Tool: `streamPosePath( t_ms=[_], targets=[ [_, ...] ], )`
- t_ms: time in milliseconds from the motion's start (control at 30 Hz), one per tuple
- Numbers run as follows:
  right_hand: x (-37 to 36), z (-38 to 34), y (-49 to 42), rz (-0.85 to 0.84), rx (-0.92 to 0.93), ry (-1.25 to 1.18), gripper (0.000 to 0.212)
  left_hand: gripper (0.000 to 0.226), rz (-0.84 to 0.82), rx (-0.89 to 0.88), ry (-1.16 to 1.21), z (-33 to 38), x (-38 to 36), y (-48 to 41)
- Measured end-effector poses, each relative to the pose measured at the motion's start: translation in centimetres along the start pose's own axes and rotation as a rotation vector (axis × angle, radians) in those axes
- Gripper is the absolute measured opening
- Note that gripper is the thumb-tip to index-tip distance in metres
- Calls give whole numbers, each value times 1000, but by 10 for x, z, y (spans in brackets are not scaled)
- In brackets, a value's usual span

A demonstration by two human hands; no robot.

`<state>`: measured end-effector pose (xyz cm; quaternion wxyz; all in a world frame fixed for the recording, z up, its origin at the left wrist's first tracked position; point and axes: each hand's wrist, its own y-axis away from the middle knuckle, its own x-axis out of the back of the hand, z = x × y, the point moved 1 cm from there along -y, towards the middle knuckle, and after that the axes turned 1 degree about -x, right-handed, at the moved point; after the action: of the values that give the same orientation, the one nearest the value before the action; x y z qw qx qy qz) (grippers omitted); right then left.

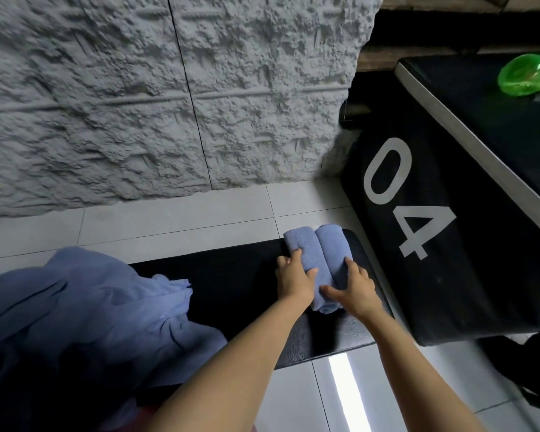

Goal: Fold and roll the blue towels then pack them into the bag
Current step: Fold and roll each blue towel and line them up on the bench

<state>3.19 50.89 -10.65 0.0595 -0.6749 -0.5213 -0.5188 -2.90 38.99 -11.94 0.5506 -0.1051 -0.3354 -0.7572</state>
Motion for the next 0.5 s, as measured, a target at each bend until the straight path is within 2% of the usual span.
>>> streamPosePath(
  t_ms=[133,200,300,400,500],
  targets=[
    [-6,-4,4,23,-16,24,92,72,-166,-23,-120,-6,2,7],
    [-4,-3,4,11,-34,0,96,73,-193,-43,-121,-11,13,11],
    [1,-4,8,16,-53,0,104,62,-149,-106,-102,-26,48,21],
    [7,-16,17,101,-12,110,103,49,-79,-122,-56,-53,96,34],
    [8,-32,25,235,161,301,78,39,27,-135,-101,-84,149,50]
  ],
)
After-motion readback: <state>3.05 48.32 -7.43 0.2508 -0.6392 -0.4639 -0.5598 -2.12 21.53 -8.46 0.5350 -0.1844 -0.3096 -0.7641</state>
